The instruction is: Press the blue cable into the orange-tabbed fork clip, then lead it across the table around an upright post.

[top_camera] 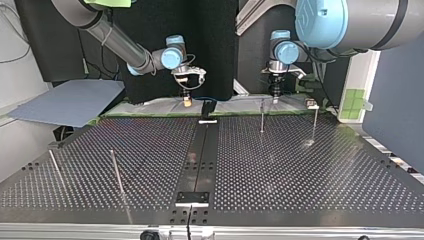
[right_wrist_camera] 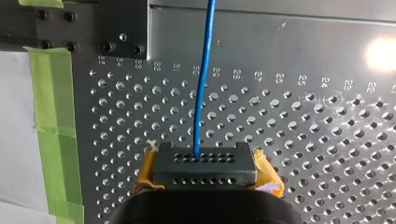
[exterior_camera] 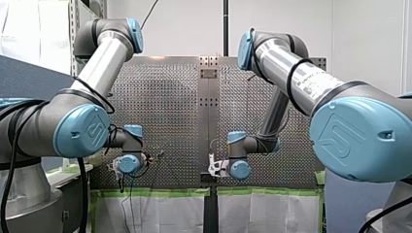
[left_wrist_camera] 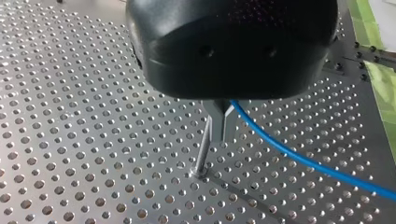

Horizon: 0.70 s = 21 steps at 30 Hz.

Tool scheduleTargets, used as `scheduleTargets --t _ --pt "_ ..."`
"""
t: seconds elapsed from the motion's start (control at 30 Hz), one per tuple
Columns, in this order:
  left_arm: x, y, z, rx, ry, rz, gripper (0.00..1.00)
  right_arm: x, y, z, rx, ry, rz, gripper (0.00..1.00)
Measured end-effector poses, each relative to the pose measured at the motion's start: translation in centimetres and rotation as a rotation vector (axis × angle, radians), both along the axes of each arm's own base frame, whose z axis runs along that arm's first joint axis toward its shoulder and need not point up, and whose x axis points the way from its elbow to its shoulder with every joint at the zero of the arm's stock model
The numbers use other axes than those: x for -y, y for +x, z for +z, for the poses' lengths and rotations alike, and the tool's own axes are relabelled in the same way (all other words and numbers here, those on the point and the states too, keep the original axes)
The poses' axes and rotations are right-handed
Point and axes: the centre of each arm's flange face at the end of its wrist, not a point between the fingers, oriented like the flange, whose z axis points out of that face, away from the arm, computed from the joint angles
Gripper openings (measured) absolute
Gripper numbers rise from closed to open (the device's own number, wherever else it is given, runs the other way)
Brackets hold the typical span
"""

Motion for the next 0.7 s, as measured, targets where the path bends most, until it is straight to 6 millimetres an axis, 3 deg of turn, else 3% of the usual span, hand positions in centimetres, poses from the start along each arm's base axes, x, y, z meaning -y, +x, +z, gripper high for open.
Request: scheduleTargets --t 0.7 --pt "-0.6 0.4 0.2 0.023 -0.049 0.013 0.00 0.7 -0.2 -1.0 -0.006 0.010 -0.006 0.00"
